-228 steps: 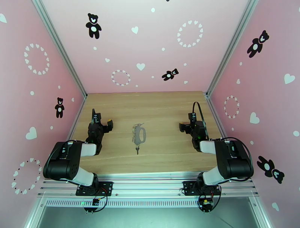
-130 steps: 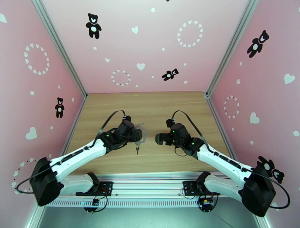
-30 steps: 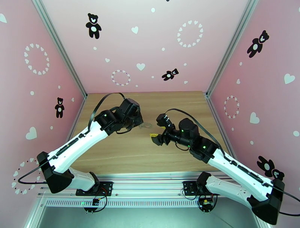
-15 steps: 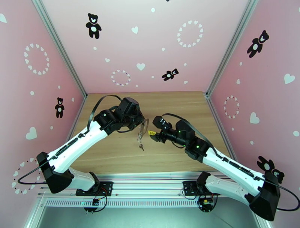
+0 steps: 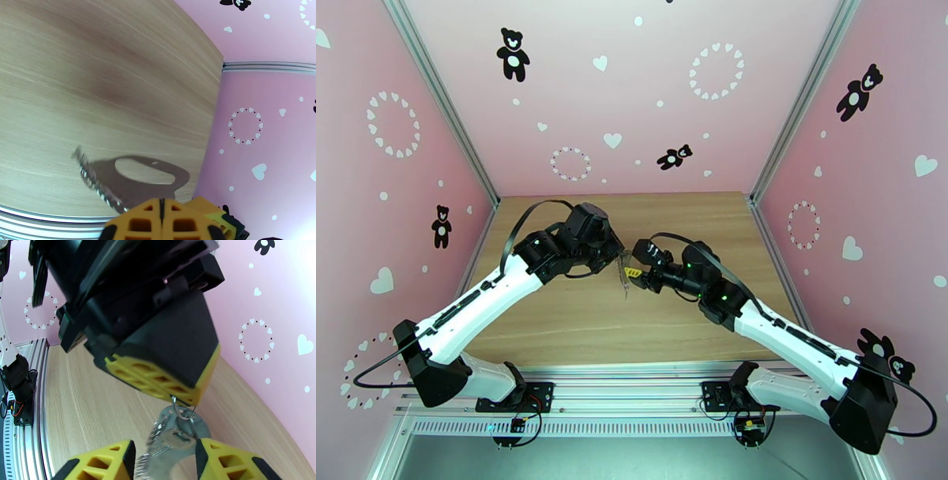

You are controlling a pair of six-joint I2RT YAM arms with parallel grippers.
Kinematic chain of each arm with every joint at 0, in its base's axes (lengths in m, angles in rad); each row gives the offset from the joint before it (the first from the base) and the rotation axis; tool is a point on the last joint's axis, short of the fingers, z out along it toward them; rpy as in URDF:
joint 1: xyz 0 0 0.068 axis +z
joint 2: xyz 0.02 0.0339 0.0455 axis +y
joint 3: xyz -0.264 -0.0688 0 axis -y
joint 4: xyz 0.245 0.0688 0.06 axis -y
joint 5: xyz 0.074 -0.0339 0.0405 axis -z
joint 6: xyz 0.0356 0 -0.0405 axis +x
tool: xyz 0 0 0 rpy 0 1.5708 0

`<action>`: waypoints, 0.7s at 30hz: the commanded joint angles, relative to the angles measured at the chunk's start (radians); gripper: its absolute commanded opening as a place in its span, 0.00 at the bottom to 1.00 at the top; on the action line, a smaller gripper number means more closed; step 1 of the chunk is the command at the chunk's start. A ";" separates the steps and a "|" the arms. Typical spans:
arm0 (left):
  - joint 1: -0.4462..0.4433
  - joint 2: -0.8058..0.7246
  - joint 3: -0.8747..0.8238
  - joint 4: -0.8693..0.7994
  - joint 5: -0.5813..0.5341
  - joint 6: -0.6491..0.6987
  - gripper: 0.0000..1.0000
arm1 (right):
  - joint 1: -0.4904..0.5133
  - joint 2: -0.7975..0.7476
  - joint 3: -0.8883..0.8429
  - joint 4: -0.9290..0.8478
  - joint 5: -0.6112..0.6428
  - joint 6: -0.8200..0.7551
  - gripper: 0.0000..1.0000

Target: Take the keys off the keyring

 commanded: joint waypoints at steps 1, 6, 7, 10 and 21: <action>0.008 -0.021 0.013 0.043 0.037 0.025 0.00 | -0.021 0.019 0.042 0.010 -0.078 0.024 0.42; 0.005 -0.020 0.010 0.050 0.049 0.027 0.00 | -0.026 0.039 0.071 -0.039 -0.130 0.022 0.35; 0.005 -0.021 0.010 0.049 0.049 0.027 0.00 | -0.029 0.039 0.071 -0.045 -0.127 0.019 0.33; 0.005 -0.021 0.007 0.050 0.052 0.028 0.00 | -0.049 0.037 0.067 -0.029 -0.154 0.039 0.31; 0.002 -0.022 0.008 0.054 0.070 0.045 0.00 | -0.086 0.065 0.113 -0.092 -0.239 0.048 0.30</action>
